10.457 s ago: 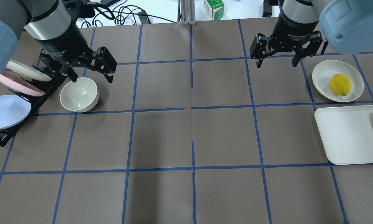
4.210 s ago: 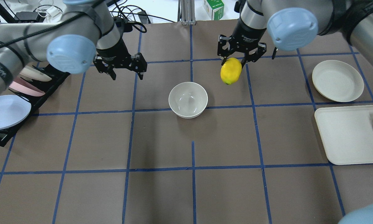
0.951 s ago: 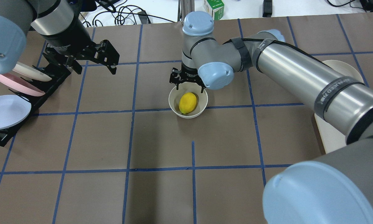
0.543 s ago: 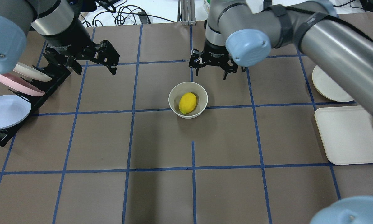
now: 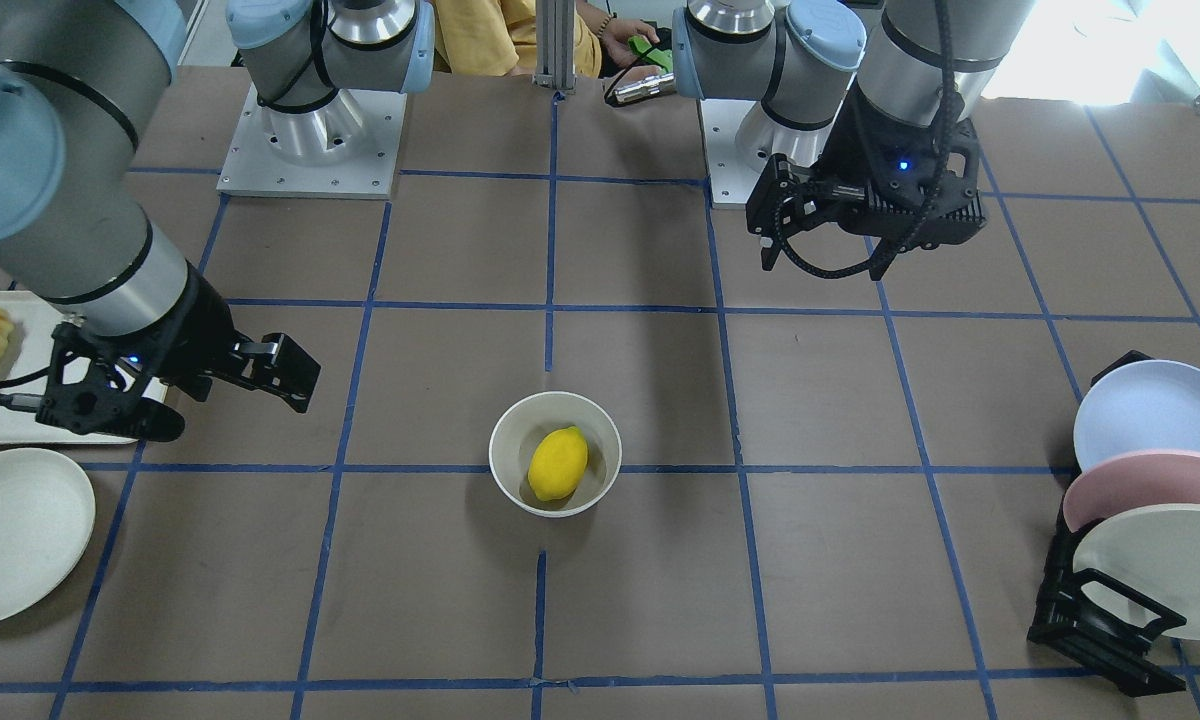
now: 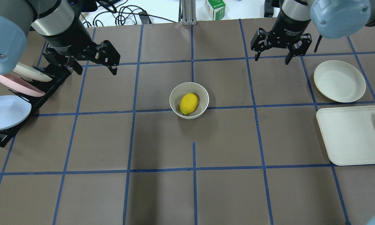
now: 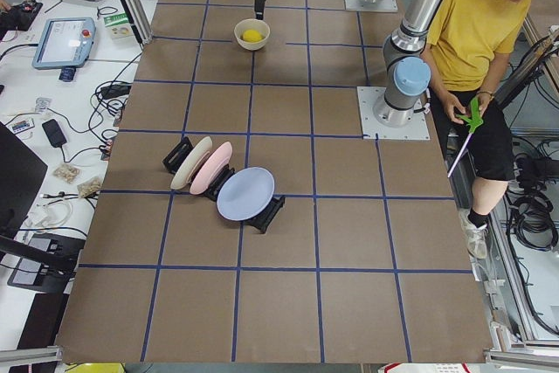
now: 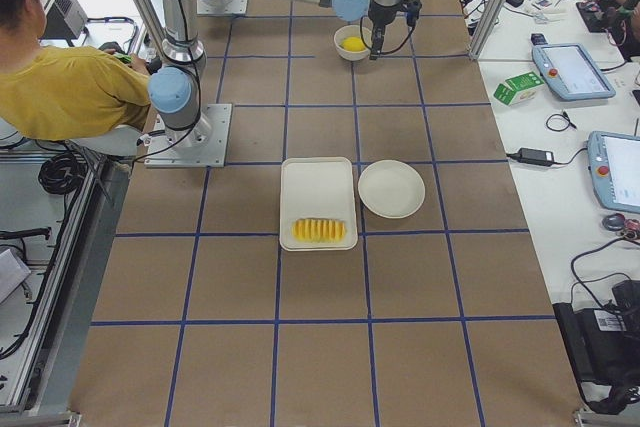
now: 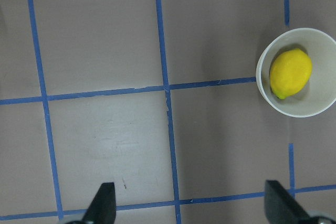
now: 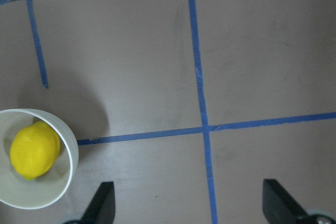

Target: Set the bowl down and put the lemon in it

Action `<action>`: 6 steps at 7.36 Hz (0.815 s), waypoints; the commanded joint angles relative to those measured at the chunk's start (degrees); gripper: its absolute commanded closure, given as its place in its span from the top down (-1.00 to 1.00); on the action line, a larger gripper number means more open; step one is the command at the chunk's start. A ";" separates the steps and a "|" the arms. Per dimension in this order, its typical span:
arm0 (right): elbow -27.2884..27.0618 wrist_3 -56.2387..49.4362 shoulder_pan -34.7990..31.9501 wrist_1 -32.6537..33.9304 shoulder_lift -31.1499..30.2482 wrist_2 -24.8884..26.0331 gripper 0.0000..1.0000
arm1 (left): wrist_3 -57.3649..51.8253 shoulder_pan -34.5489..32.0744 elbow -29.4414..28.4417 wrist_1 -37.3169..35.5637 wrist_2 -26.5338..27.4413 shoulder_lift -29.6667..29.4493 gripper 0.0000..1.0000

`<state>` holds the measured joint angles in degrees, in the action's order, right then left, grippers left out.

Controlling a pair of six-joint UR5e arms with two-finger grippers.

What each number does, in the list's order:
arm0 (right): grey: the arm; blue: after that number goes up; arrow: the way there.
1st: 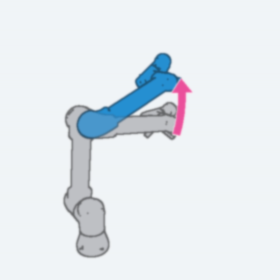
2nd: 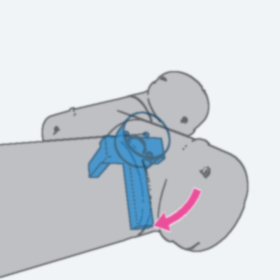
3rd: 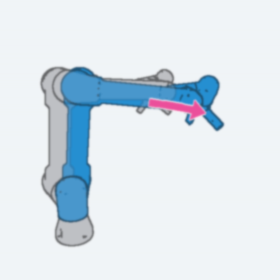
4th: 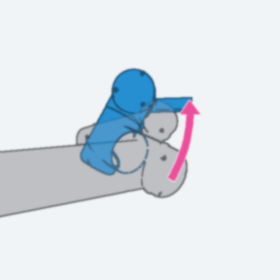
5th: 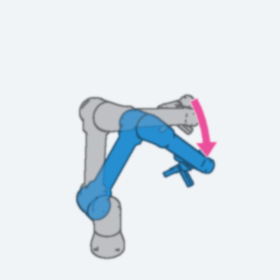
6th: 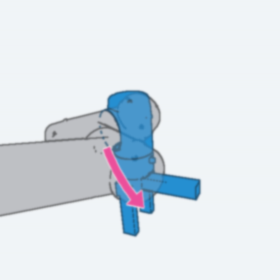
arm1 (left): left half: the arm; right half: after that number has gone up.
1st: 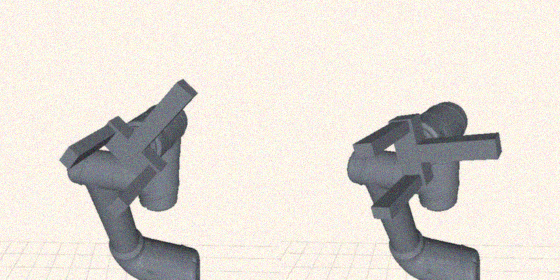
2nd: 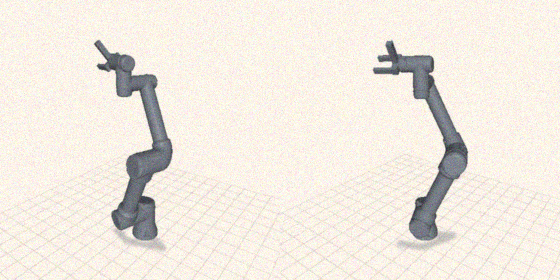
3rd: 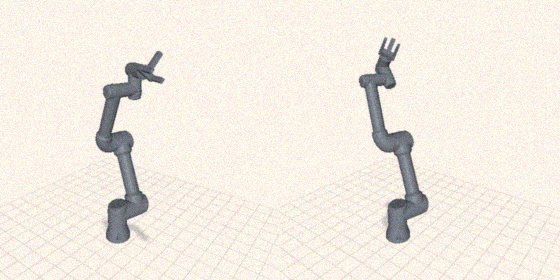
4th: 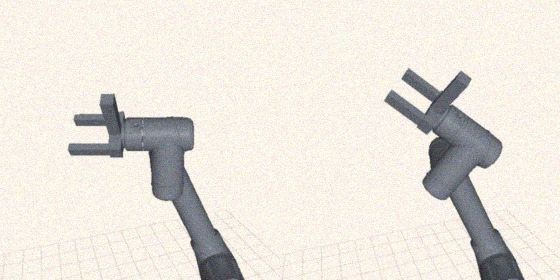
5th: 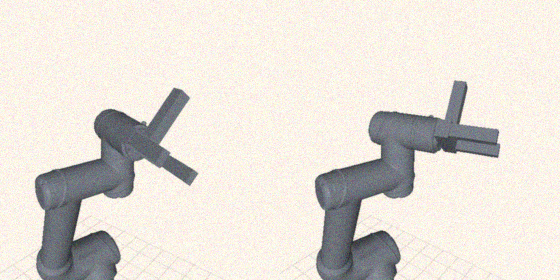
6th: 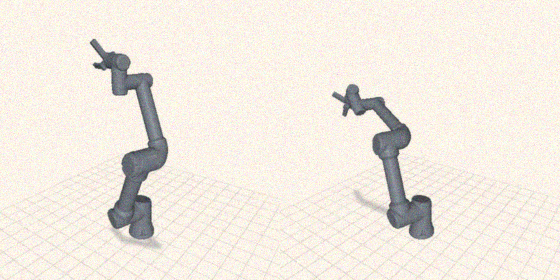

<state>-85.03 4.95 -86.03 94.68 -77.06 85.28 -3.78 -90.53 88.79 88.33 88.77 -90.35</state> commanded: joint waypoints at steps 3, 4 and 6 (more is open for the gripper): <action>-2.94 -0.11 0.87 -1.96 -7.30 1.64 1.00 | 0.00 0.00 0.24 0.00 -0.09 0.00 1.00; -2.95 1.45 -0.53 -1.87 -7.32 1.82 1.00 | 0.00 0.00 0.33 0.00 -0.09 0.00 1.00; -3.04 0.86 -4.40 -0.47 -6.44 6.89 1.00 | 0.00 0.00 0.33 0.00 -0.18 0.00 1.00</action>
<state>-87.96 6.27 -88.48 93.16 -84.00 89.46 -3.78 -90.53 89.10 88.33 88.66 -90.35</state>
